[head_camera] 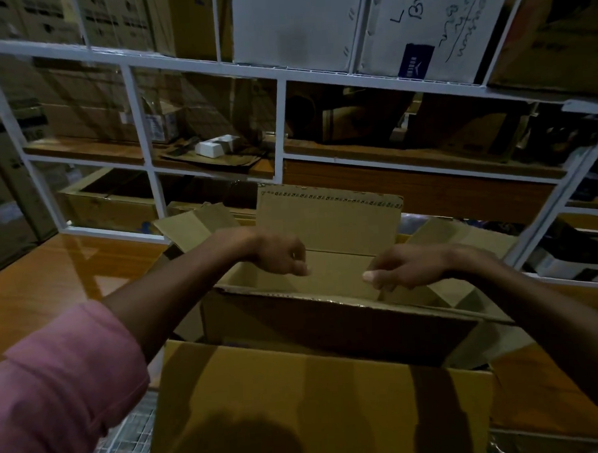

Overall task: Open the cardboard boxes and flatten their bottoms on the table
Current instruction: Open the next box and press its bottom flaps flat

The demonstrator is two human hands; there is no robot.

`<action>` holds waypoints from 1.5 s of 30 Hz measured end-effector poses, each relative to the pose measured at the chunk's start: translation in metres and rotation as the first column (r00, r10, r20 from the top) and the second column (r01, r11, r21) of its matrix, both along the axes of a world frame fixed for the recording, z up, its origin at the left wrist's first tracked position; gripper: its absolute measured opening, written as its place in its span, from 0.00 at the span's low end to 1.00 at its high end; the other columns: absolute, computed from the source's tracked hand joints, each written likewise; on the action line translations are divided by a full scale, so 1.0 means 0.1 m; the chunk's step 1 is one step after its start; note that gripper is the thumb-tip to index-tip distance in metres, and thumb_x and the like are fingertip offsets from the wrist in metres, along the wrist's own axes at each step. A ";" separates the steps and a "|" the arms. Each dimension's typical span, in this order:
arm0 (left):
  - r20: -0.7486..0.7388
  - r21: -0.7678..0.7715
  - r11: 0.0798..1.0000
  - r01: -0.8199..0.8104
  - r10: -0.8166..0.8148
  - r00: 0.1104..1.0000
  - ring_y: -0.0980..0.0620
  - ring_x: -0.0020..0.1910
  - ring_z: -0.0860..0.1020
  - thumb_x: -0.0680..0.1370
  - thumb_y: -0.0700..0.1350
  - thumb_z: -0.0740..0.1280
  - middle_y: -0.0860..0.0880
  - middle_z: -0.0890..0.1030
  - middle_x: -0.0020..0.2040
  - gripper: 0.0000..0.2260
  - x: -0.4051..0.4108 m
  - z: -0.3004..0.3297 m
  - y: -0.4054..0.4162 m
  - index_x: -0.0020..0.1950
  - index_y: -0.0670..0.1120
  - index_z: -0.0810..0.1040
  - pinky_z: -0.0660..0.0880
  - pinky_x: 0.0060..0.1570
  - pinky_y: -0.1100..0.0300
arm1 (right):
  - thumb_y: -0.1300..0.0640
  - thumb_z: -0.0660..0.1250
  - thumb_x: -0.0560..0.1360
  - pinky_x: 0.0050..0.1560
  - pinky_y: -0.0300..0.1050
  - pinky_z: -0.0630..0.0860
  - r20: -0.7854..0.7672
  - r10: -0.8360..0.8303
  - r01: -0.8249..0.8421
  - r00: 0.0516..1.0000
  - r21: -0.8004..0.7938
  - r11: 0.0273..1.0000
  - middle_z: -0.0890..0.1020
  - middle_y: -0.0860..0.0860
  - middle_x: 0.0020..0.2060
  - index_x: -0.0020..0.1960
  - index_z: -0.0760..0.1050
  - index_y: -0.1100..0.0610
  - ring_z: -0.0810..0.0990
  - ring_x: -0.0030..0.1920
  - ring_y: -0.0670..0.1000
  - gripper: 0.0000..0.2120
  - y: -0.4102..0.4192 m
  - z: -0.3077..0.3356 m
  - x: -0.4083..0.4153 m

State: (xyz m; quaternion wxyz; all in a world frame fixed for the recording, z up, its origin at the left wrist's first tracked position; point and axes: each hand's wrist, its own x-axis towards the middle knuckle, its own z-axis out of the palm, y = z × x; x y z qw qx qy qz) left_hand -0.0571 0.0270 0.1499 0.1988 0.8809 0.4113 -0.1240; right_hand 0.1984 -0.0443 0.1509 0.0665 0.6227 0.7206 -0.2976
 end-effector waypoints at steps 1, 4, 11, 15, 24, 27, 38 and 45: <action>-0.008 0.022 1.000 -0.017 0.017 1.000 0.49 0.65 0.74 0.84 0.57 0.60 0.48 0.76 0.68 0.20 0.01 -0.04 0.09 0.71 0.48 0.72 0.71 0.67 0.50 | 0.36 0.57 0.78 0.59 0.51 0.80 0.032 0.019 -0.020 0.999 0.022 1.000 0.81 0.48 0.57 0.64 0.75 0.51 0.81 0.57 0.47 0.24 0.07 -0.03 0.03; -0.018 0.040 0.998 -0.057 0.057 0.998 0.50 0.64 0.75 0.84 0.55 0.61 0.48 0.77 0.66 0.17 0.08 -0.14 0.34 0.69 0.48 0.74 0.71 0.65 0.50 | 0.44 0.57 0.83 0.61 0.48 0.76 0.105 0.028 -0.037 0.994 0.082 0.996 0.78 0.47 0.58 0.67 0.74 0.54 0.78 0.58 0.47 0.19 0.34 -0.10 0.12; -0.065 0.104 0.993 -0.053 0.060 0.996 0.47 0.66 0.74 0.84 0.51 0.62 0.46 0.75 0.69 0.18 0.45 -0.20 0.93 0.72 0.46 0.72 0.71 0.62 0.53 | 0.44 0.61 0.82 0.63 0.50 0.73 0.283 0.035 -0.114 0.959 0.269 0.956 0.77 0.54 0.67 0.75 0.67 0.55 0.76 0.65 0.53 0.25 1.18 -0.27 0.37; -0.095 0.193 0.978 -0.074 0.094 0.991 0.44 0.70 0.71 0.83 0.48 0.64 0.43 0.71 0.73 0.22 0.76 -0.27 1.42 0.76 0.46 0.66 0.71 0.66 0.50 | 0.46 0.64 0.81 0.68 0.52 0.71 0.291 -0.004 -0.107 0.957 0.364 0.925 0.73 0.54 0.72 0.76 0.64 0.54 0.73 0.69 0.55 0.27 1.75 -0.38 0.63; -0.077 0.426 0.896 -0.125 0.173 0.982 0.40 0.79 0.56 0.80 0.46 0.68 0.44 0.57 0.81 0.34 1.22 -0.71 2.39 0.81 0.48 0.55 0.61 0.75 0.39 | 0.55 0.67 0.78 0.69 0.59 0.70 0.268 -0.132 -0.039 0.954 0.548 0.836 0.66 0.57 0.72 0.77 0.62 0.52 0.66 0.71 0.60 0.29 2.63 -0.70 1.12; -0.002 0.503 0.851 -0.152 0.176 0.984 0.41 0.78 0.57 0.80 0.47 0.67 0.44 0.57 0.79 0.32 1.31 -0.83 2.58 0.80 0.47 0.55 0.63 0.73 0.36 | 0.54 0.67 0.78 0.66 0.58 0.70 0.290 -0.149 -0.063 0.945 0.611 0.789 0.68 0.57 0.69 0.75 0.65 0.52 0.68 0.67 0.59 0.26 2.77 -0.84 1.24; 0.052 0.735 0.659 -0.156 0.176 0.983 0.39 0.64 0.68 0.77 0.50 0.71 0.42 0.68 0.64 0.21 1.29 -1.01 2.85 0.65 0.46 0.68 0.71 0.62 0.35 | 0.57 0.64 0.80 0.51 0.49 0.75 0.159 -0.096 -0.034 0.983 0.660 0.750 0.74 0.54 0.56 0.60 0.72 0.55 0.76 0.52 0.54 0.09 2.80 -0.97 1.33; 0.105 0.751 0.637 -0.175 0.146 0.984 0.38 0.63 0.71 0.79 0.50 0.68 0.41 0.75 0.61 0.13 1.15 -0.75 2.82 0.59 0.46 0.71 0.68 0.61 0.34 | 0.55 0.65 0.80 0.49 0.55 0.76 0.150 -0.137 -0.027 0.979 0.766 0.642 0.74 0.55 0.56 0.60 0.73 0.56 0.76 0.48 0.57 0.10 2.71 -0.67 1.31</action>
